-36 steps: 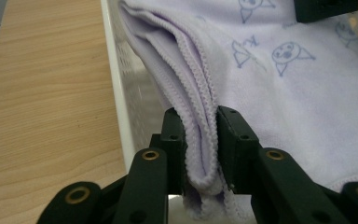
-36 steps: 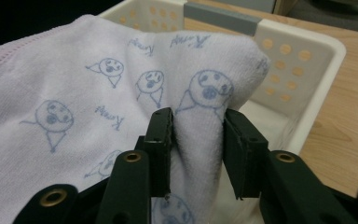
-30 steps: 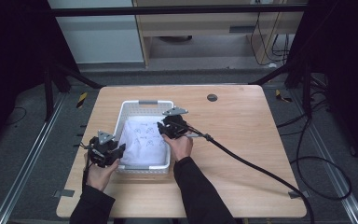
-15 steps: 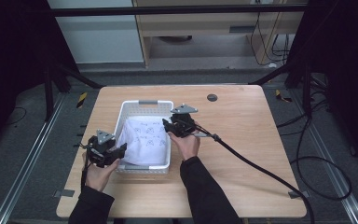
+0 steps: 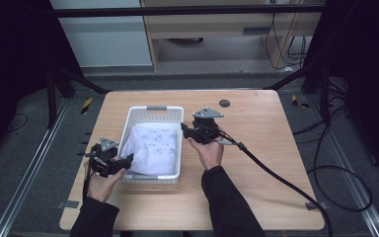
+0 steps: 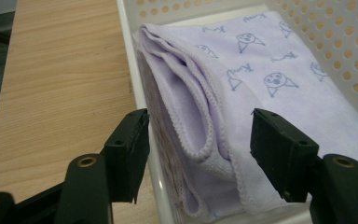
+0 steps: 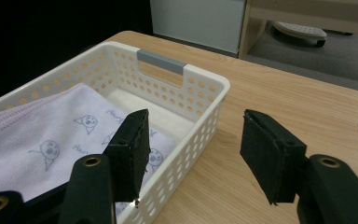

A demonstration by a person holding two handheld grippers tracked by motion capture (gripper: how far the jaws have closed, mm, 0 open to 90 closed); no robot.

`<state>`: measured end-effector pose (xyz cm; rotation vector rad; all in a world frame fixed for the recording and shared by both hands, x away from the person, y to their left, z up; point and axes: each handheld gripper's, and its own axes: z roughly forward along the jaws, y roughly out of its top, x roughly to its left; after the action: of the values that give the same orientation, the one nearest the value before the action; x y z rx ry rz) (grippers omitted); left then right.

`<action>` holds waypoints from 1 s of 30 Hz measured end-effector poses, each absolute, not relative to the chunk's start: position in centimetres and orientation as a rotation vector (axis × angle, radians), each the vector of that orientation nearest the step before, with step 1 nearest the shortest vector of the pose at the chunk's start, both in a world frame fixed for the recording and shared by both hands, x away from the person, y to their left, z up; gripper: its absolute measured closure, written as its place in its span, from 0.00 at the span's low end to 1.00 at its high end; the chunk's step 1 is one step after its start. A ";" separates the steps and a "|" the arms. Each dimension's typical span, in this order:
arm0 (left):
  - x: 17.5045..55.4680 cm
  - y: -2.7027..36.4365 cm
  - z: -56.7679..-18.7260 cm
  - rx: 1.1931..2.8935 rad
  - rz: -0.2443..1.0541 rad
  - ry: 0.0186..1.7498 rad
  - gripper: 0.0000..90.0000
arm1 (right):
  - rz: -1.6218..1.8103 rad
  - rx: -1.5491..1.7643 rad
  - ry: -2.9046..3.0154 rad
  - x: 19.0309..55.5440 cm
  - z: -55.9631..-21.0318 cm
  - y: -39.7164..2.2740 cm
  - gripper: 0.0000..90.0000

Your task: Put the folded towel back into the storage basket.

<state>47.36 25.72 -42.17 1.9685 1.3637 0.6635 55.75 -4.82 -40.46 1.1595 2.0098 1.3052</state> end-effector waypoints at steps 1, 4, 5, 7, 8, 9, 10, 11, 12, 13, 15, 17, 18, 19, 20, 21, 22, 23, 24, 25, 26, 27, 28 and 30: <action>47.4 25.7 -42.2 1.971 0.664 1.362 0.39 | 1.306 1.159 2.007 55.7 -40.4 -5.1 0.46; 47.5 25.8 -42.2 1.975 0.665 1.363 0.38 | 1.296 1.161 2.008 55.6 -40.3 -5.4 0.44; 47.5 25.9 -42.2 1.970 0.666 1.363 0.39 | 1.295 1.161 2.010 55.6 -40.3 -5.4 0.44; 47.4 26.0 -42.2 1.964 0.650 1.359 0.40 | 1.297 1.159 2.012 55.5 -40.3 -5.4 0.44; 47.4 26.0 -42.2 1.962 0.645 1.356 0.40 | 1.298 1.156 2.012 55.5 -40.3 -5.4 0.44; 47.4 26.0 -42.2 1.958 0.633 1.349 0.40 | 1.298 1.153 2.011 55.5 -40.3 -5.4 0.44; 47.4 26.0 -42.1 1.951 0.610 1.331 0.40 | 1.297 1.148 2.011 55.4 -40.3 -5.4 0.44; 47.3 25.9 -42.0 1.939 0.587 1.324 0.41 | 1.304 1.153 2.008 55.4 -40.2 -5.4 0.44; 47.2 25.8 -41.9 1.939 0.593 1.320 0.41 | 1.306 1.152 2.004 55.4 -40.1 -5.6 0.44; 47.1 25.7 -41.8 1.937 0.596 1.317 0.41 | 1.309 1.158 2.002 55.3 -40.1 -5.7 0.44; 47.0 25.7 -41.6 1.932 0.595 1.309 0.45 | 1.308 1.153 1.999 55.2 -40.0 -6.0 0.45; 46.9 25.7 -41.6 1.934 0.605 1.309 0.52 | 1.312 1.153 1.997 55.1 -39.9 -6.2 0.46; 46.9 25.7 -41.6 1.943 0.610 1.316 0.55 | 1.313 1.153 1.994 55.1 -39.8 -6.4 0.46; 46.9 25.7 -41.7 1.960 0.610 1.330 0.59 | 1.312 1.154 1.993 55.0 -39.8 -6.5 0.46; 46.9 25.7 -41.9 1.976 0.613 1.341 0.61 | 1.310 1.155 1.992 55.0 -39.8 -6.7 0.46; 47.0 25.7 -41.9 1.988 0.612 1.349 0.68 | 1.312 1.161 1.988 55.0 -39.8 -6.8 0.46; 47.0 25.6 -42.0 1.996 0.605 1.358 0.73 | 1.310 1.163 1.988 54.9 -39.8 -6.8 0.45; 47.0 25.6 -42.1 2.000 0.599 1.363 0.79 | 1.307 1.165 1.990 54.9 -39.8 -6.9 0.45; 47.0 25.7 -42.1 2.011 0.590 1.374 0.82 | 1.303 1.163 1.990 54.9 -39.8 -6.9 0.45; 47.0 25.7 -42.1 2.011 0.582 1.377 0.86 | 1.299 1.158 1.994 54.9 -39.9 -6.9 0.45; 47.0 25.8 -42.0 1.998 0.565 1.381 0.86 | 1.299 1.158 1.995 54.9 -39.9 -6.8 0.45; 46.9 25.9 -41.9 1.990 0.553 1.375 0.84 | 1.301 1.157 1.994 54.9 -39.9 -6.8 0.45; 46.8 26.0 -41.7 1.976 0.552 1.365 0.79 | 1.306 1.160 1.994 54.9 -39.9 -6.8 0.45; 46.6 26.1 -41.2 1.944 0.580 1.365 0.63 | 1.304 1.160 1.993 54.9 -39.9 -6.8 0.45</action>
<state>46.56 26.09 -41.19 1.9437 1.3646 0.5803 54.90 -6.79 -39.93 1.1604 1.9934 1.3041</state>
